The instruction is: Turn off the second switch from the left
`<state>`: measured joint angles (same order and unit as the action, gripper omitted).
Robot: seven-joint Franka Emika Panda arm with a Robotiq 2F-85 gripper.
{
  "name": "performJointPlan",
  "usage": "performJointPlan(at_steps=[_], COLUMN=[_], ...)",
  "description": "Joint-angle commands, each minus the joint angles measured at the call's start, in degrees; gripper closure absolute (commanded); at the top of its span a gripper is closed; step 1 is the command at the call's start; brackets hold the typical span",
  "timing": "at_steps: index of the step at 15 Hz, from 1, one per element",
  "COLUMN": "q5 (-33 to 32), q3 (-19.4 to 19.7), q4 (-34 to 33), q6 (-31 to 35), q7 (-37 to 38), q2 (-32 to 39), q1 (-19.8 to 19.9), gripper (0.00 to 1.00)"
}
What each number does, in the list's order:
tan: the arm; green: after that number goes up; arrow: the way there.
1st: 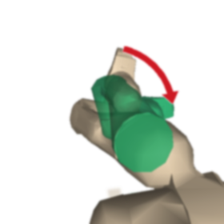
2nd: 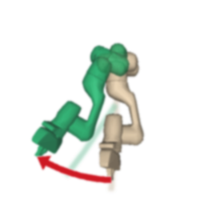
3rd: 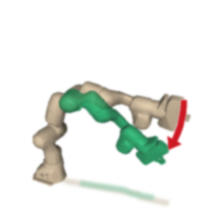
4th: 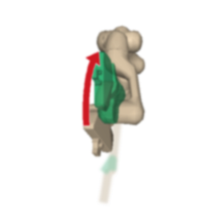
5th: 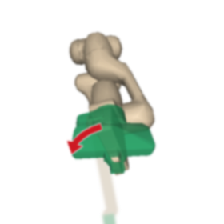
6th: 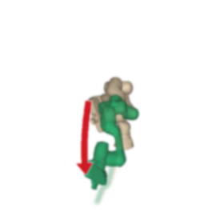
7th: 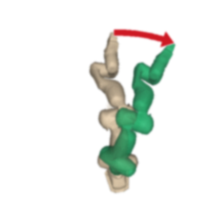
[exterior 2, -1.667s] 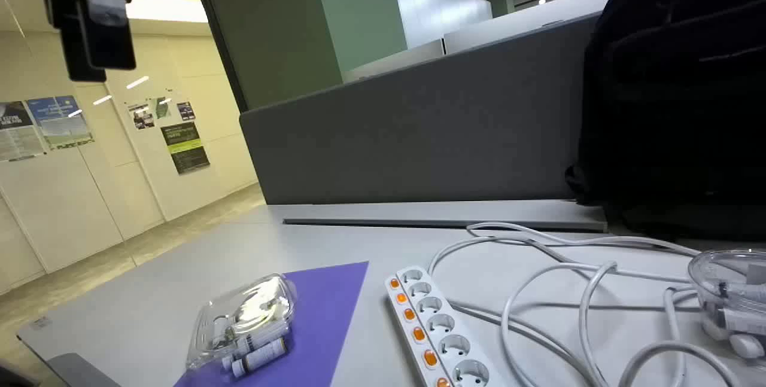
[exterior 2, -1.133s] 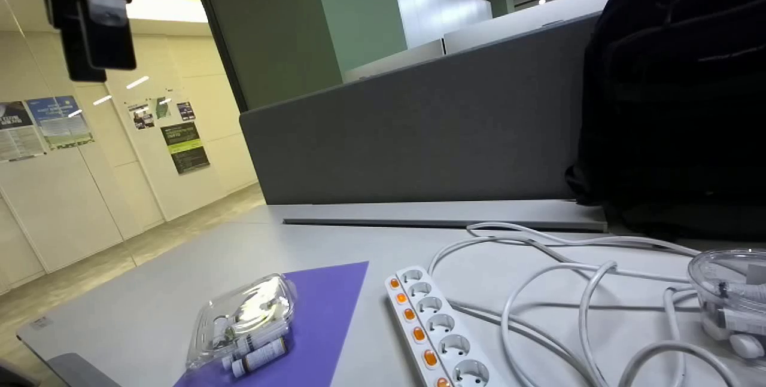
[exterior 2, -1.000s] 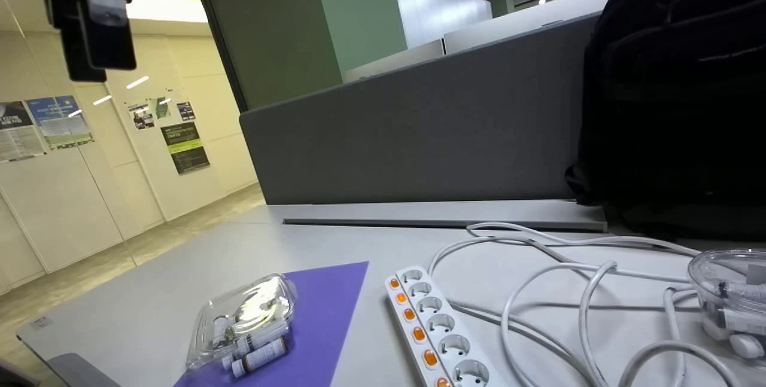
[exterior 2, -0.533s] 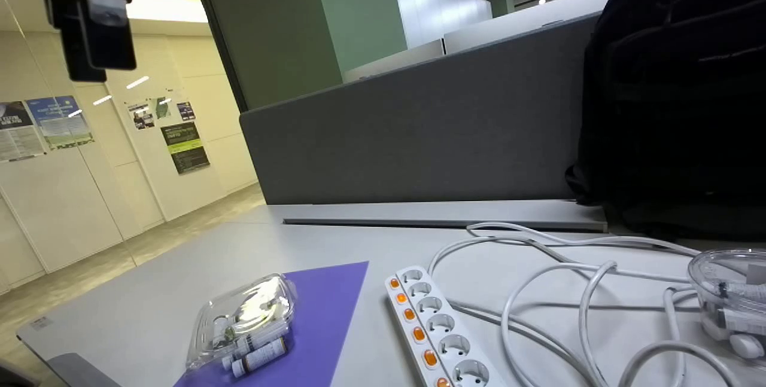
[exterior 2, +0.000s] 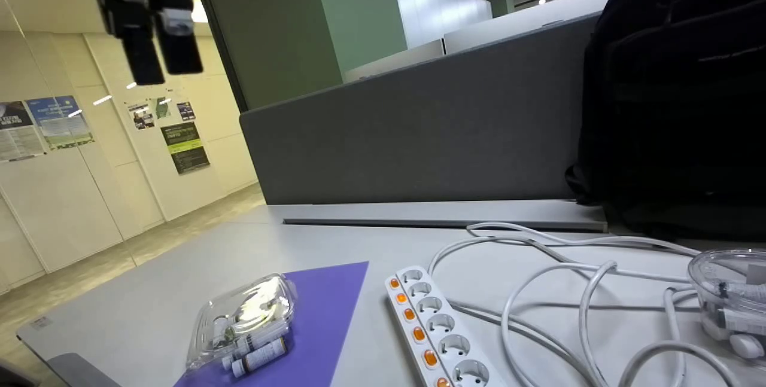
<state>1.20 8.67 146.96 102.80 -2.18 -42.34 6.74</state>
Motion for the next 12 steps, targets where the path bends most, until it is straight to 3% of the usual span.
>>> performJointPlan(at_steps=[1, 7, 12], q5=[0.3, 0.7, 5.1], q3=[-1.0, -1.8, -1.8], q4=[0.9, 1.4, -1.1], q6=[10.4, 32.8, 38.5], q7=[3.1, 5.4, 4.9], q2=[4.0, 16.1, 27.7], q1=[1.3, 1.6, -0.5], gripper=[0.00, 0.00, 0.00])
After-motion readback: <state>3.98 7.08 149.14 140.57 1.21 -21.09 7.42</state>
